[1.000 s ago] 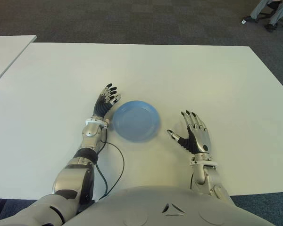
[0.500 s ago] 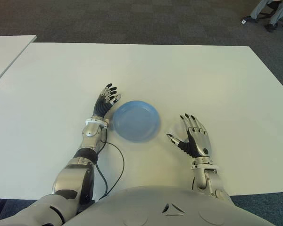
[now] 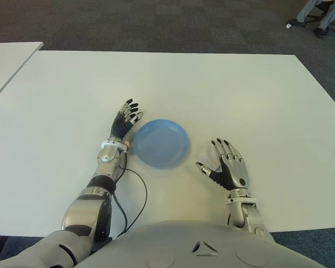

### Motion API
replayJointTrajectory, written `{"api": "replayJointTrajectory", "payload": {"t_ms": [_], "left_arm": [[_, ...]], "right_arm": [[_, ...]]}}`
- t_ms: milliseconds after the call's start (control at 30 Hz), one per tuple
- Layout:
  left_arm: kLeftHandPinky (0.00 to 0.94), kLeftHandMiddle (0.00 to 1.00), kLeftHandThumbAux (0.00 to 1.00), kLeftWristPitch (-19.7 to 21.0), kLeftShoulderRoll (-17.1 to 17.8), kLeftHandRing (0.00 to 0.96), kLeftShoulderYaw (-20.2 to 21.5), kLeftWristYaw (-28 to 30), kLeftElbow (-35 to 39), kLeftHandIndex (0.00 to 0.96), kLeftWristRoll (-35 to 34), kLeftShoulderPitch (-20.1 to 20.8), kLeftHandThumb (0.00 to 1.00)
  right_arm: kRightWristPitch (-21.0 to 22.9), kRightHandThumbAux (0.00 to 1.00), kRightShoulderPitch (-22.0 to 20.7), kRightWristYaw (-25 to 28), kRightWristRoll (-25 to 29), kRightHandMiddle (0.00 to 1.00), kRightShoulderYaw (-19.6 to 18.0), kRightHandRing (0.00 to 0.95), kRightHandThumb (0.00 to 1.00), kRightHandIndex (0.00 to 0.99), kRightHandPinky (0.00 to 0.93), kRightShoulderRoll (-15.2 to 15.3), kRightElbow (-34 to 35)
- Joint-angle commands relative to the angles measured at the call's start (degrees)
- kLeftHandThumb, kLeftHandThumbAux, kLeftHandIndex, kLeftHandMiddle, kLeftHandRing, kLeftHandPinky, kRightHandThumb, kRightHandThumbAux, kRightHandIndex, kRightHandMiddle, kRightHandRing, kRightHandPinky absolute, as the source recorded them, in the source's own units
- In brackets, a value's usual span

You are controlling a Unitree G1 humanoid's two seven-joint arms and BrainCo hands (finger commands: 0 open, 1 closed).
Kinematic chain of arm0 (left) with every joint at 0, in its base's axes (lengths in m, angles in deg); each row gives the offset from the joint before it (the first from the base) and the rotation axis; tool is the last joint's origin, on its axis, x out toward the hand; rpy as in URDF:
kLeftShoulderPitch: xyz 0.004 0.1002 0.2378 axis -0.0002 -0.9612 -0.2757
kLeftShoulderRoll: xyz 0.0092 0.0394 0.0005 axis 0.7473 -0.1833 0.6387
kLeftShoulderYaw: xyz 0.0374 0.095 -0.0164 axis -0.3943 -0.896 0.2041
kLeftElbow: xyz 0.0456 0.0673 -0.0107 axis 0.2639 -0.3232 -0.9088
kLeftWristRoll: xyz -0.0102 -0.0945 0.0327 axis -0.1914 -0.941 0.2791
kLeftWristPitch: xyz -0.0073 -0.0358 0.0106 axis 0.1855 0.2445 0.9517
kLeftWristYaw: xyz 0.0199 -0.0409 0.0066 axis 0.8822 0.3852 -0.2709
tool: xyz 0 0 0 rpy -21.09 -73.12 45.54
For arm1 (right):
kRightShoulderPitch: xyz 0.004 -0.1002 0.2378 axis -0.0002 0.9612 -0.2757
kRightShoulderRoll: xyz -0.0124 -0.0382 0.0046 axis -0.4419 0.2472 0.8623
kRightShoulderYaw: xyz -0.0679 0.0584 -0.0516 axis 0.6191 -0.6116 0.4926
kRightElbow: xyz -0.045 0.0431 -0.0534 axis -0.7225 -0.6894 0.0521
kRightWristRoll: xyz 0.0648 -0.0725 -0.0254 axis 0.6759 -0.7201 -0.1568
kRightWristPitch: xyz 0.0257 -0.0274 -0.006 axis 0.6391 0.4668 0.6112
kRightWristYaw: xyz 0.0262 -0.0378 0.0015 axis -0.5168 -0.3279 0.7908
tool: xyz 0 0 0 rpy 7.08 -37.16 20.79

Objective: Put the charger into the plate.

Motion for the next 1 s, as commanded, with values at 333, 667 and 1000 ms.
{"api": "replayJointTrajectory", "payload": {"t_ms": [333, 667, 1000], "left_arm": [[0.156, 0.166, 0.564, 3.79, -0.13, 0.162, -0.73, 1.05, -4.13, 0.046, 0.71, -4.95, 0.0], [0.142, 0.162, 0.582, 4.11, -0.08, 0.158, -0.69, 0.5, -4.08, 0.043, 0.83, -5.14, 0.0], [0.138, 0.158, 0.586, 4.08, -0.14, 0.154, -0.54, 0.13, -4.03, 0.039, 0.78, -5.32, 0.0]], "right_arm": [[1.26, 0.232, 0.28, 1.84, -0.47, 0.0, -0.01, 0.0, 0.205, 0.0, 0.0, -0.44, -1.07], [4.47, 0.234, -1.94, 3.32, -0.49, 0.0, -0.4, 0.0, 0.225, 0.0, 0.0, -1.88, -3.47], [6.29, 0.224, -3.95, 3.13, 0.1, 0.0, -1.01, 0.0, 0.215, 0.0, 0.0, -2.88, -5.08]]}}
